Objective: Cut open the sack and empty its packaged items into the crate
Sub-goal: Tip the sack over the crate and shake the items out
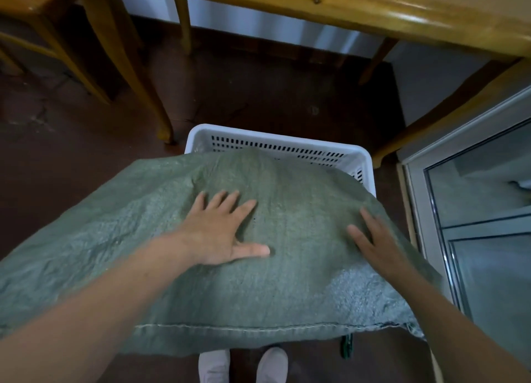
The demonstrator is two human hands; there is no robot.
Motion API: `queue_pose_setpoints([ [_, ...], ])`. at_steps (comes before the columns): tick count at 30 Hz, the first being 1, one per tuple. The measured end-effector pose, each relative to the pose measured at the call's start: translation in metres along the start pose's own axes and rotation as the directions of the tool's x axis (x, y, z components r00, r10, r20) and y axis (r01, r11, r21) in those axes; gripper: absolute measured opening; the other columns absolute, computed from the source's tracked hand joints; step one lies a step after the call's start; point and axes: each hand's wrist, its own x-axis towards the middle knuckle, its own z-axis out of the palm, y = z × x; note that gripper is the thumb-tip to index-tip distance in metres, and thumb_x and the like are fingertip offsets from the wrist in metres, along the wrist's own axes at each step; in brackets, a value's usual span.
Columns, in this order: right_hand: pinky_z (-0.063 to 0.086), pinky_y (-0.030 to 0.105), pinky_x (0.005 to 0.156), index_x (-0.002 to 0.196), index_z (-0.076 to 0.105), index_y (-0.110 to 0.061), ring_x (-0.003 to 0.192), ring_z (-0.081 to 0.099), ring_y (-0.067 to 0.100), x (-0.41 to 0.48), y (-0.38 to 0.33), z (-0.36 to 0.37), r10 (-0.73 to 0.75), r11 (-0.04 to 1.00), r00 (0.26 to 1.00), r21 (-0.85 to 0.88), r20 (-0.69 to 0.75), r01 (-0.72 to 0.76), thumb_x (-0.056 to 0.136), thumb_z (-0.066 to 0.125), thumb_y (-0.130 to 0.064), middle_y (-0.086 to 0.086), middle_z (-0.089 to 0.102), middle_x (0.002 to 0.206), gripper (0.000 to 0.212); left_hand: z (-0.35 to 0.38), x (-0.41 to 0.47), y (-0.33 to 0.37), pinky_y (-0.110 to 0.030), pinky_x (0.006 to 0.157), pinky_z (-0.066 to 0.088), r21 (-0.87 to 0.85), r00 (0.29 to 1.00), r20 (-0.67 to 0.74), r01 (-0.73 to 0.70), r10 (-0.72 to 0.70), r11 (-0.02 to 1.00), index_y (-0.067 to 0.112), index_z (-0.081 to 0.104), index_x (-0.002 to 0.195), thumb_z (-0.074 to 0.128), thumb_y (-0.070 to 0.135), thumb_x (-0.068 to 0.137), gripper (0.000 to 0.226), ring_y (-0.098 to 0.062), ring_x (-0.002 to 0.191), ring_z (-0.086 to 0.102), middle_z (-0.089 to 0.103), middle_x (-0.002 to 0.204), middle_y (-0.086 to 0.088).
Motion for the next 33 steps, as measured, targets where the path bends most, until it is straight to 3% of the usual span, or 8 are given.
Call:
queue_pose_setpoints([
  [5, 0.008, 0.05, 0.115, 0.14, 0.004, -0.054, 0.141, -0.007, 0.01, -0.041, 0.012, 0.009, -0.322, 0.778, 0.924, -0.498, 0.205, 0.382, 0.074, 0.052, -0.066, -0.011, -0.007, 0.156, 0.083, 0.03, -0.01, 0.011, -0.053, 0.117, -0.003, 0.252, 0.982, -0.148, -0.074, 0.114, 0.965, 0.042, -0.006, 0.146, 0.019, 0.064, 0.09, 0.065, -0.024, 0.147, -0.005, -0.009, 0.16, 0.0],
  [9, 0.043, 0.054, 0.099, 0.11, 0.066, -0.038, 0.127, 0.051, 0.026, -0.025, 0.012, 0.023, -0.44, 0.715, 0.896, -0.582, 0.055, 0.387, 0.077, 0.073, -0.026, 0.004, 0.059, 0.133, 0.036, 0.031, 0.001, 0.028, -0.049, 0.118, 0.0, 0.165, 0.973, -0.215, -0.052, 0.087, 0.985, 0.04, 0.013, 0.147, 0.014, 0.045, 0.1, 0.047, -0.018, 0.147, 0.005, 0.008, 0.159, 0.007],
  [13, 0.04, 0.022, 0.097, 0.117, 0.066, -0.019, 0.114, 0.058, 0.013, -0.029, -0.05, -0.015, -0.253, 0.965, 0.939, -0.134, -0.232, 0.226, 0.096, 0.049, -0.016, -0.003, 0.063, 0.126, 0.027, -0.017, -0.005, 0.077, -0.033, 0.099, 0.041, -0.365, 0.874, -0.483, -0.15, -0.05, 0.919, 0.029, 0.055, 0.125, 0.023, 0.051, 0.096, 0.048, -0.021, 0.119, 0.056, 0.063, 0.126, 0.001],
  [15, 0.045, 0.011, 0.071, 0.108, 0.069, -0.025, 0.081, 0.059, -0.007, -0.044, -0.085, -0.057, -0.179, 0.951, 0.884, 0.155, -0.432, 0.268, 0.094, 0.05, -0.017, -0.017, 0.068, 0.098, 0.024, -0.058, -0.011, 0.109, -0.032, 0.085, 0.046, -0.51, 0.71, -0.693, -0.362, -0.123, 0.781, 0.022, 0.062, 0.113, 0.035, 0.036, 0.099, 0.033, -0.022, 0.102, 0.062, 0.071, 0.108, -0.002],
  [18, 0.048, 0.012, 0.067, 0.099, 0.069, -0.026, 0.078, 0.059, -0.003, -0.049, -0.104, -0.095, -0.151, 0.858, 0.804, 0.327, -0.575, 0.395, 0.095, 0.049, -0.016, -0.017, 0.066, 0.089, 0.023, -0.094, -0.01, 0.131, -0.017, 0.072, 0.043, -0.638, 0.58, -0.761, -0.59, -0.289, 0.495, 0.022, 0.062, 0.094, 0.038, 0.028, 0.1, 0.025, 0.001, 0.077, 0.058, 0.065, 0.081, 0.011],
  [25, 0.046, 0.03, 0.082, 0.104, 0.068, -0.028, 0.096, 0.06, 0.018, -0.011, -0.048, -0.074, 0.007, 0.962, 0.927, 0.254, -0.375, 0.095, 0.094, 0.048, -0.02, -0.007, 0.066, 0.093, 0.023, -0.053, 0.027, 0.107, -0.033, 0.099, 0.041, -0.747, 0.797, -0.53, -0.275, -0.292, 0.606, 0.022, 0.058, 0.12, 0.037, 0.035, 0.099, 0.032, -0.018, 0.111, 0.057, 0.066, 0.117, 0.001],
  [29, 0.037, 0.035, 0.104, 0.139, 0.042, -0.025, 0.123, 0.047, 0.015, -0.004, 0.001, -0.058, -0.109, 0.984, 0.979, 0.118, -0.173, 0.131, 0.089, 0.058, -0.03, -0.001, 0.048, 0.139, 0.053, -0.03, 0.026, 0.079, -0.05, 0.118, 0.006, -0.364, 0.877, -0.437, 0.03, -0.199, 0.931, 0.03, 0.013, 0.148, 0.046, 0.07, 0.078, 0.088, -0.02, 0.144, 0.02, 0.027, 0.155, 0.001],
  [33, 0.015, 0.061, 0.113, 0.149, -0.001, -0.036, 0.147, 0.007, 0.027, 0.001, 0.064, -0.055, 0.141, 0.916, 0.989, -0.373, -0.038, -0.145, 0.066, 0.074, -0.056, 0.006, 0.003, 0.16, 0.114, -0.001, 0.018, 0.032, -0.057, 0.115, 0.002, 0.03, 0.912, -0.266, 0.332, -0.313, 0.943, 0.033, -0.007, 0.148, 0.055, 0.076, 0.067, 0.11, -0.031, 0.146, 0.002, 0.002, 0.159, -0.006],
])
